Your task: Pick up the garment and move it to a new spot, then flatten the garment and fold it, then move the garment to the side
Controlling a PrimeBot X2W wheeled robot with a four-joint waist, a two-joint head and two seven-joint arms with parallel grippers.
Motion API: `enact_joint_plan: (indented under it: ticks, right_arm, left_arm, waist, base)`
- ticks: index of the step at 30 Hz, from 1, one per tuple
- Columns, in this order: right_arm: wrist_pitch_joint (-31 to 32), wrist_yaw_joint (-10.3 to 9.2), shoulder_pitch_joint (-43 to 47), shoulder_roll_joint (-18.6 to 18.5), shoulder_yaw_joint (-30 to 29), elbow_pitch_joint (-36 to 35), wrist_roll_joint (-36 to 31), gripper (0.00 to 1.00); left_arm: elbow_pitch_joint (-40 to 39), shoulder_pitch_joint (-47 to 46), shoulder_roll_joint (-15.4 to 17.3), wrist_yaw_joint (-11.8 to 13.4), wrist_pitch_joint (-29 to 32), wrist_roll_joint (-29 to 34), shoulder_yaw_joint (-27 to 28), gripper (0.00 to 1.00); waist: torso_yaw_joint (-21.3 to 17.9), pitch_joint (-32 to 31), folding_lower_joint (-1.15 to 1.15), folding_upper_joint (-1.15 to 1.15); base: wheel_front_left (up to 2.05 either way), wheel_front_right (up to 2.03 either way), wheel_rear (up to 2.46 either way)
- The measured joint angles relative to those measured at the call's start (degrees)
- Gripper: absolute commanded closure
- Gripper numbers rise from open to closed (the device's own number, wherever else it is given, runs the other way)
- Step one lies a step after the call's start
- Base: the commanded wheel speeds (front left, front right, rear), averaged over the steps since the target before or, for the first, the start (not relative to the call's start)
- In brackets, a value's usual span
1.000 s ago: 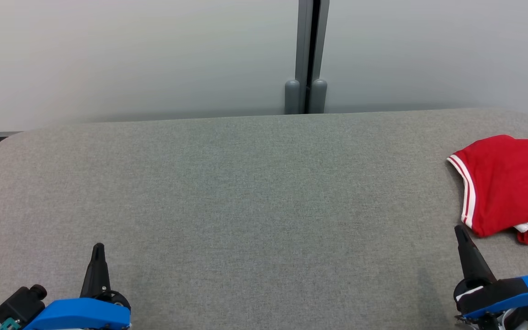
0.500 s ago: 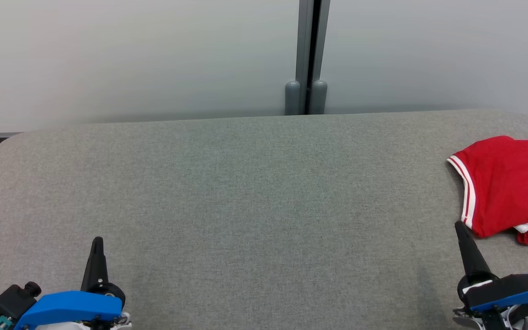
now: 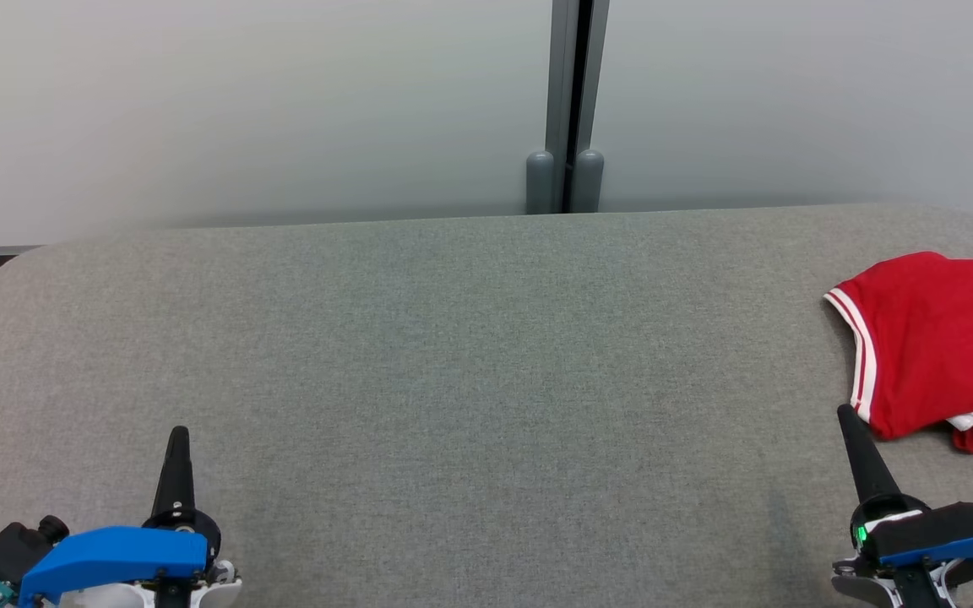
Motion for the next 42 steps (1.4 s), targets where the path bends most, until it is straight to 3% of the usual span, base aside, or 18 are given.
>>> enact_joint_plan:
  ticks: [42]
  right_arm:
    - [2.16,-0.01,-1.59,1.26,-0.82,0.86,18.80,1.00]
  left_arm:
    - [-1.59,-1.75,-1.36,-0.04,5.15,-18.03,2.33,1.00]
  waist:
    - [0.18,-0.54,0.00,0.00]
  base:
    - [0.00,0.00,0.00]
